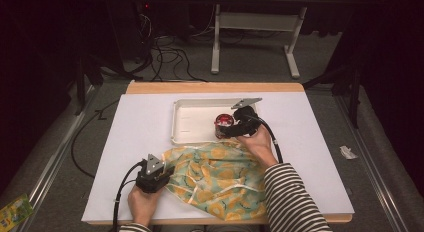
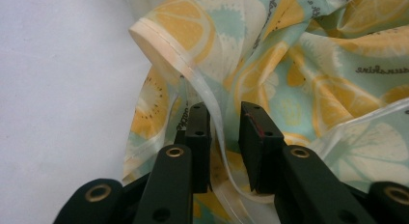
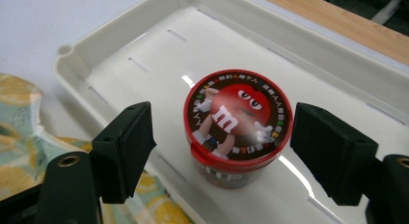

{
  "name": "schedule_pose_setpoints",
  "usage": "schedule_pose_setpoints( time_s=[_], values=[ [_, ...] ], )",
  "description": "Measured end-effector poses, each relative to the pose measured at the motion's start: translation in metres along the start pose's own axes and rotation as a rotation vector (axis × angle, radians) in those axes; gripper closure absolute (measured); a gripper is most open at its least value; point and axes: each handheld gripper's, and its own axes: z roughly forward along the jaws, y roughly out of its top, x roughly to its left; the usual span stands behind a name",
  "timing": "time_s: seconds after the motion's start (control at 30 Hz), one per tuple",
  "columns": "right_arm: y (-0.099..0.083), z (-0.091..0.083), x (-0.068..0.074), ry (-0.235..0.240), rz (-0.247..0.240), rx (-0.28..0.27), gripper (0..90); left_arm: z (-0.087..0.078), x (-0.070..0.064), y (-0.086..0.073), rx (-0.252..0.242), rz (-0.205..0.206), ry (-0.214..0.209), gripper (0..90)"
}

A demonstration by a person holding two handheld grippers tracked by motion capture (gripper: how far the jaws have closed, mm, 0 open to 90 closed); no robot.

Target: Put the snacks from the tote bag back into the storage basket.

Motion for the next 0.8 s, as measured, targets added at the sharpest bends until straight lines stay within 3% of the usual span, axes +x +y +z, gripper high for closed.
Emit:
schedule_pose_setpoints(
  time_s=[0.3,0.8],
  values=[
    [-0.003,-0.013,0.005,0.017,-0.015,-0.037,27.6,0.0,0.0,0.0,0.0,-0.001,0.001,74.7],
    [-0.011,-0.034,0.006,0.024,0.025,-0.066,38.5,0.0,0.0,0.0,0.001,0.003,0.001,74.4]
  ],
)
